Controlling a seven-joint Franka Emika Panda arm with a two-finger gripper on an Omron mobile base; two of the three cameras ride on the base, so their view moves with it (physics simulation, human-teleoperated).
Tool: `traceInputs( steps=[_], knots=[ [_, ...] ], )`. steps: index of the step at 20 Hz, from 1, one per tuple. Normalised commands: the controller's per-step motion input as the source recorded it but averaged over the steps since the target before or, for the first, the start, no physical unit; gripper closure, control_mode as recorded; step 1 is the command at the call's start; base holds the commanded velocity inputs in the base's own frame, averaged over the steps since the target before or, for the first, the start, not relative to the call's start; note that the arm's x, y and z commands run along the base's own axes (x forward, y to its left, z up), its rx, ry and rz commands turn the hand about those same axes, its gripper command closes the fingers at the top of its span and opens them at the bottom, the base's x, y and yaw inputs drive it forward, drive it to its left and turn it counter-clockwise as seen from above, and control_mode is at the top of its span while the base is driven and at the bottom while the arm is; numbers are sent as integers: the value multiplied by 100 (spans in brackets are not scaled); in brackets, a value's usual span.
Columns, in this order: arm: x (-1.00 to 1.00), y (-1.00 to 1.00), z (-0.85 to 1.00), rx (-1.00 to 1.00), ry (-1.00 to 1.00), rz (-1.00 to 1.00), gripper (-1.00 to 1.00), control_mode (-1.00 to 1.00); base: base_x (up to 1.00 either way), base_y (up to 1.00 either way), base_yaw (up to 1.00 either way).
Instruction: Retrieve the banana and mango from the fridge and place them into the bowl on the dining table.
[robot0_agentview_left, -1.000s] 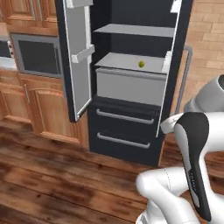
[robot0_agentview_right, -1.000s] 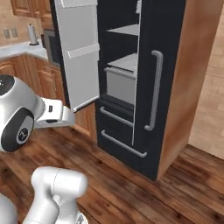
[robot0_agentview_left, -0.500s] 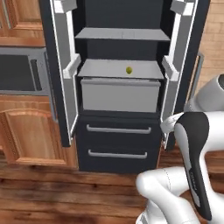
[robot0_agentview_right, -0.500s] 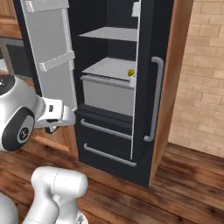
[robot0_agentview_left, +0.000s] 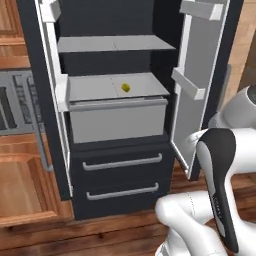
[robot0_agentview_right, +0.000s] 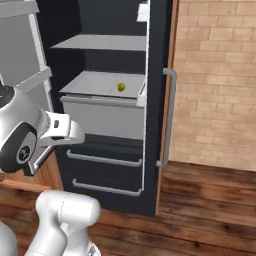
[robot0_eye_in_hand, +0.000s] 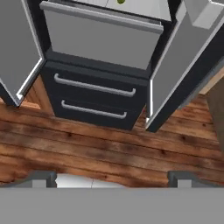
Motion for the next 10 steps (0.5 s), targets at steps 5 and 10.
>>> traceInputs(
  steps=[5, 10],
  knots=[
    [0, 0, 0, 0, 0, 0, -100, 100, 67, 44, -40],
    [0, 0, 0, 0, 0, 0, -100, 100, 59, 74, -36]
  ],
)
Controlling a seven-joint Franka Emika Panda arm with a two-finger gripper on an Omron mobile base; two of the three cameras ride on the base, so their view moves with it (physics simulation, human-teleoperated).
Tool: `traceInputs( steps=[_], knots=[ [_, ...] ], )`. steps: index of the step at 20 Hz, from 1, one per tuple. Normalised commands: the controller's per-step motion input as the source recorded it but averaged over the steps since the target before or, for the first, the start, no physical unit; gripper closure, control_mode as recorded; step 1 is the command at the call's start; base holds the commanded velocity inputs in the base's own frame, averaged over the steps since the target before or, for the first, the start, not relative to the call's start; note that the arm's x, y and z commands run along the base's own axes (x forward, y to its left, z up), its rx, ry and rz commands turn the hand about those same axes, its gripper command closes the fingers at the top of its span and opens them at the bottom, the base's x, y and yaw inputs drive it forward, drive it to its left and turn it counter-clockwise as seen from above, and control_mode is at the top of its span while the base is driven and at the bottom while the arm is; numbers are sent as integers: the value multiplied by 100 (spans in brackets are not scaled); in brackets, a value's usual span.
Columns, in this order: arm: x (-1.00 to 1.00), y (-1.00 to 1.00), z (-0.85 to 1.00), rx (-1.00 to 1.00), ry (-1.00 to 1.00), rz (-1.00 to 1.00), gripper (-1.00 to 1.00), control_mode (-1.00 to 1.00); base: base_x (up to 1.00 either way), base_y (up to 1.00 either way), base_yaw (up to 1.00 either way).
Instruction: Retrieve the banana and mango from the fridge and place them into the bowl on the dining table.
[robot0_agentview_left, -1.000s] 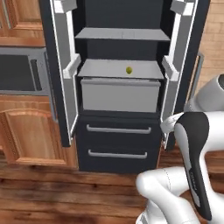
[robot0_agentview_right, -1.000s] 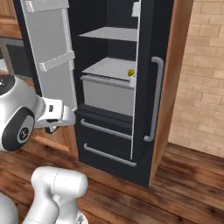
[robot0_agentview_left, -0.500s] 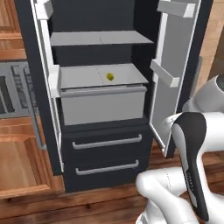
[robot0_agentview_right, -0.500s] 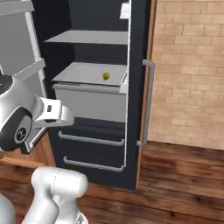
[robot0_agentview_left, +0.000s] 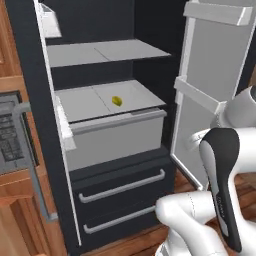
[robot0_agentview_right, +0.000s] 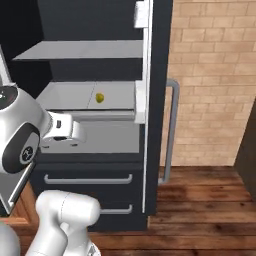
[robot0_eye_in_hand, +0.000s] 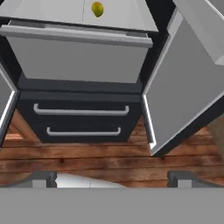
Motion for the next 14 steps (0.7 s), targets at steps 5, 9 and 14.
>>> traceInputs(
  steps=[5, 9, 14],
  knots=[
    [0, 0, 0, 0, 0, 0, -100, 100, 54, 63, -32],
    [0, 0, 0, 0, 0, 0, -100, 100, 51, -19, -3],
    [0, 0, 0, 0, 0, 0, -100, 100, 56, -26, 15]
  ],
)
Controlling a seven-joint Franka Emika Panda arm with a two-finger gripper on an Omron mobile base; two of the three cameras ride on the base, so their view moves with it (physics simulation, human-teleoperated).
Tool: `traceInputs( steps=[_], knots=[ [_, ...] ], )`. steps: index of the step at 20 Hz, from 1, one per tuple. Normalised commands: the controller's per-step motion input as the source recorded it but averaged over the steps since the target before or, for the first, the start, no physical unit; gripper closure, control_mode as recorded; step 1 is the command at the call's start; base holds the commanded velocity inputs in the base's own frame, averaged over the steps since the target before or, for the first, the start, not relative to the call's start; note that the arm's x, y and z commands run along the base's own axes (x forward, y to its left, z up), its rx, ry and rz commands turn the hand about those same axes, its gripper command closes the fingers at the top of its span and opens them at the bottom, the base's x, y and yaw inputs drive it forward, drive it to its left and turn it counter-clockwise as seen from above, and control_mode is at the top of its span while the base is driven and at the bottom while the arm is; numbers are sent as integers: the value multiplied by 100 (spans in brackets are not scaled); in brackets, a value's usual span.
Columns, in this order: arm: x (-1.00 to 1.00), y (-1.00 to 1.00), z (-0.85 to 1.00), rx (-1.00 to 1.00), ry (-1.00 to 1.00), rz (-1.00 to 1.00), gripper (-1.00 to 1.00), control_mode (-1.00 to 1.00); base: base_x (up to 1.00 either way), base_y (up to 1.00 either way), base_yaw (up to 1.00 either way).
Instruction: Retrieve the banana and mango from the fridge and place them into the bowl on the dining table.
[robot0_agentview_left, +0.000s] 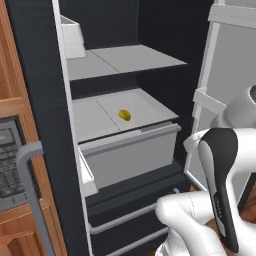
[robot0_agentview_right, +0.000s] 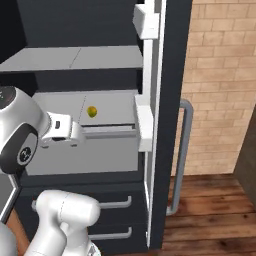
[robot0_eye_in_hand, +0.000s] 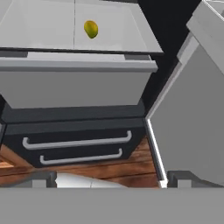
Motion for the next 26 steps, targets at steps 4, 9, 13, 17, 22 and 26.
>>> traceInputs(
  steps=[4, 9, 13, 17, 22, 26],
  knots=[
    [0, 0, 0, 0, 0, 0, -100, 100, 61, 0, 17],
    [0, 0, 0, 0, 0, 0, -100, 100, 59, 18, 15],
    [0, 0, 0, 0, 0, 0, -100, 100, 32, 0, 13],
    [0, 0, 0, 0, 0, 0, -100, 100, 22, 0, 14],
    [3, -1, 0, 0, 0, 0, -100, -100, 19, 0, 10],
    [32, -12, 0, 3, 0, 0, -100, -100, 0, 0, 0]
  ],
)
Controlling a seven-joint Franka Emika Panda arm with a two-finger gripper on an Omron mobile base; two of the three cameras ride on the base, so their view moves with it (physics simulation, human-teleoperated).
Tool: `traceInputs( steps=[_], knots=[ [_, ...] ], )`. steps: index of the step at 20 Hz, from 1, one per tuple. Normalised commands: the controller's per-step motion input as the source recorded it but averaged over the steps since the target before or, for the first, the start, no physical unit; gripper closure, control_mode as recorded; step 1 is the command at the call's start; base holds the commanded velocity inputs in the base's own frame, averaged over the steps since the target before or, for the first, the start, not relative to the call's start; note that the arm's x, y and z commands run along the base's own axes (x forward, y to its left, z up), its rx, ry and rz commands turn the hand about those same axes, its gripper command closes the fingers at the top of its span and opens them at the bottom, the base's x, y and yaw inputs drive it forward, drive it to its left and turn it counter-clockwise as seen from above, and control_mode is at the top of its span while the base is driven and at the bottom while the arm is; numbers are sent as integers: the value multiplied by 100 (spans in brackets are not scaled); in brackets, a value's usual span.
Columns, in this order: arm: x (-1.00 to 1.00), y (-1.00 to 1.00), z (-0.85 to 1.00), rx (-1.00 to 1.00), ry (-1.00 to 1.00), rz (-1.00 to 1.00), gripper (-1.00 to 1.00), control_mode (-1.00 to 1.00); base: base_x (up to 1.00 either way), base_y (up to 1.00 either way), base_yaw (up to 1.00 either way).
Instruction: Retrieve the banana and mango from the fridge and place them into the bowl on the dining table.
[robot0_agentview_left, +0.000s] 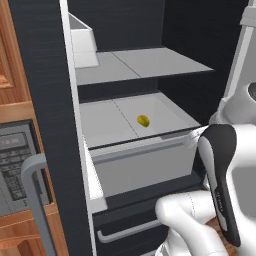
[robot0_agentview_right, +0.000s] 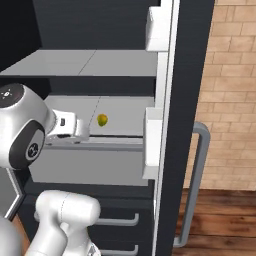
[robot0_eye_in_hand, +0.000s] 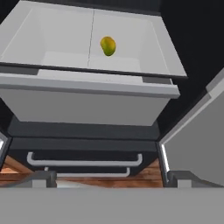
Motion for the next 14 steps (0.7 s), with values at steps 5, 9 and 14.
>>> traceInputs(
  steps=[5, 9, 14],
  knots=[
    [63, -3, -12, 3, 0, 0, -100, -100, 0, 0, 0],
    [70, 0, -29, 0, 0, 0, -100, -100, 0, 0, 0],
    [70, 1, -49, 1, -3, -1, -100, -100, 0, 0, 0]
  ],
)
